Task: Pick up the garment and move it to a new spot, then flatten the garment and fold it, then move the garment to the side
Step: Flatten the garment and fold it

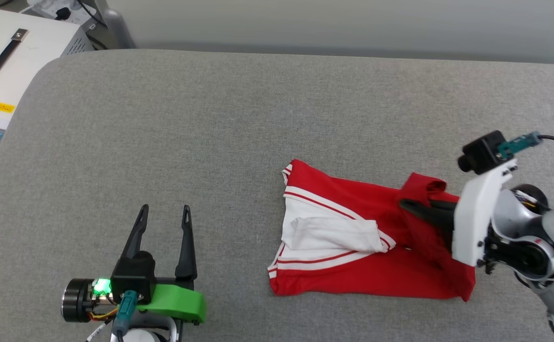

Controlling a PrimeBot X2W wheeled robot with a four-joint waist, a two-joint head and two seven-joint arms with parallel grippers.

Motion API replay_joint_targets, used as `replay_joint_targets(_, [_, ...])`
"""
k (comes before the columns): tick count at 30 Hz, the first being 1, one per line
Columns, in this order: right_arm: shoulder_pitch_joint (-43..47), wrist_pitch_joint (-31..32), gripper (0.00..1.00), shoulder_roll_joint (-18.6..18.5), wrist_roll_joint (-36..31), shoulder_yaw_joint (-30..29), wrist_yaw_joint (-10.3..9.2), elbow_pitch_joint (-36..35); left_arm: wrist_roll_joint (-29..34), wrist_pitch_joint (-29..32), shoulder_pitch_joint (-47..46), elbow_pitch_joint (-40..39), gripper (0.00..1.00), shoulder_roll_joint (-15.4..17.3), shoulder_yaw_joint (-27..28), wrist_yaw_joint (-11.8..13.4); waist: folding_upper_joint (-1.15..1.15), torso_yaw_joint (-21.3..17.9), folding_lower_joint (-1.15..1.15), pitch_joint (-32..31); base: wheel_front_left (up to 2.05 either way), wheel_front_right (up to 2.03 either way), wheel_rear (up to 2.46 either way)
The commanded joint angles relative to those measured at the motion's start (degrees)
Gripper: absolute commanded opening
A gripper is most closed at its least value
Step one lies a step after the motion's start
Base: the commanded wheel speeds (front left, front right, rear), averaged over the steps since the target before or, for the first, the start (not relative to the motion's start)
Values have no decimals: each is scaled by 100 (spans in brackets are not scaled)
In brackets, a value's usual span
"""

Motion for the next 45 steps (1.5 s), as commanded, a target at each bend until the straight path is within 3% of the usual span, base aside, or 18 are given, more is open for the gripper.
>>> replay_joint_targets(1, [-217,59,0,176,-103,106,-5,27,59,-34,-146,5,100,-39,-2,-40,0,34,0,56,0,0,0])
replay_joint_targets(9, [-1016,127,0,913,-474,751,-5,597,82,-34,-277,-3,100,-75,-40,-60,0,151,0,201,0,0,0])
replay_joint_targets(15, [-1283,16,0,1220,-562,1159,-5,1218,70,-34,-385,-3,100,-102,-49,-61,0,265,0,367,0,0,0])
replay_joint_targets(27, [-1532,-477,0,1369,-636,1951,-5,2201,58,-34,-511,48,100,-143,-28,-65,0,307,0,450,0,0,0])
replay_joint_targets(28, [-1556,-560,16,1363,-600,1982,-5,2183,54,-34,-494,53,100,-143,-15,-67,0,285,0,424,0,0,0])
replay_joint_targets(29, [-1591,-679,45,1346,-552,2002,-5,2147,46,-34,-469,59,100,-143,6,-70,0,256,0,393,0,0,0])
replay_joint_targets(30, [-1624,-794,100,1321,-535,2013,-5,2107,42,-34,-452,68,100,-142,22,-74,0,234,0,364,0,0,0])
replay_joint_targets(37, [-1706,-1805,100,854,-470,1979,-5,1439,53,-34,-367,97,100,-129,93,-118,0,94,0,162,0,0,0])
replay_joint_targets(45, [-1331,-3449,100,398,-1174,1100,-5,1248,40,-34,-175,116,100,-74,266,-133,0,-112,0,-92,0,0,0])
